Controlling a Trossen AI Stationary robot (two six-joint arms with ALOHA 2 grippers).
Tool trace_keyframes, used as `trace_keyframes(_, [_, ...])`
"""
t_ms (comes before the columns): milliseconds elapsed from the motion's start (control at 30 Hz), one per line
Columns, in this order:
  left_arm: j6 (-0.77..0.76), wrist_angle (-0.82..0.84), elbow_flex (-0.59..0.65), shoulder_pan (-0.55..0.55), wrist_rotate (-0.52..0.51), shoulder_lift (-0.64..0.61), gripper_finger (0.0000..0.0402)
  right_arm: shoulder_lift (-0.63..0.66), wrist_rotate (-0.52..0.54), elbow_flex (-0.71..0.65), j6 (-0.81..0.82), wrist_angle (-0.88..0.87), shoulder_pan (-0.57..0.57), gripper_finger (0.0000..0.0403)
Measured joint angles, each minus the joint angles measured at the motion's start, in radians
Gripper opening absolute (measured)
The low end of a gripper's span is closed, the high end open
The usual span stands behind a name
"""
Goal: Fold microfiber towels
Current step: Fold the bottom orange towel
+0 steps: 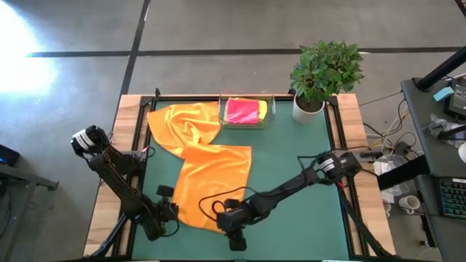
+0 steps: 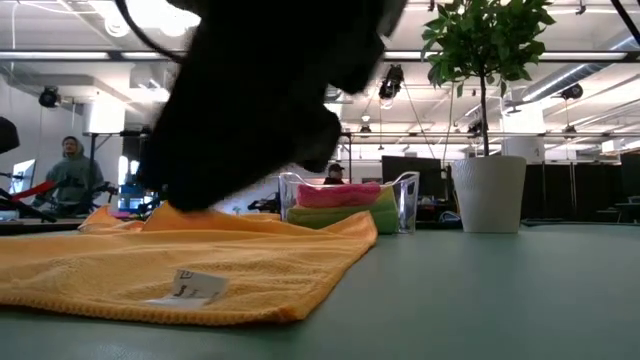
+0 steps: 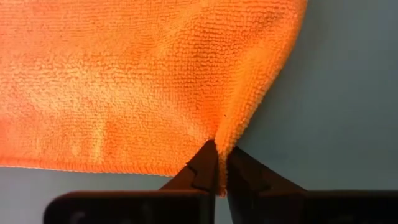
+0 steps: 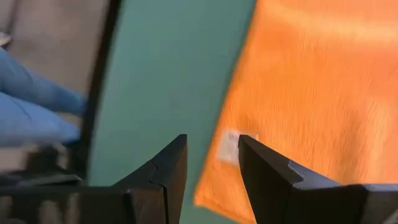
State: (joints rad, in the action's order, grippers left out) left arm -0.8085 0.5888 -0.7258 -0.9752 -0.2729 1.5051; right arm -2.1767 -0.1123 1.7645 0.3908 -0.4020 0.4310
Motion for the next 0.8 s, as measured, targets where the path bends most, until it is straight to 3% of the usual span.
trace_keyframes(500, [-0.027, -0.078, 0.0, 0.0, 0.008, 0.001, 0.001, -0.017, 0.042, -0.016, 0.018, -0.143, 0.02, 0.0134])
trace_keyframes(800, [-0.076, -0.245, 0.001, 0.0, 0.055, 0.001, 0.001, -0.02, 0.092, -0.016, 0.028, -0.197, 0.024, 0.0134])
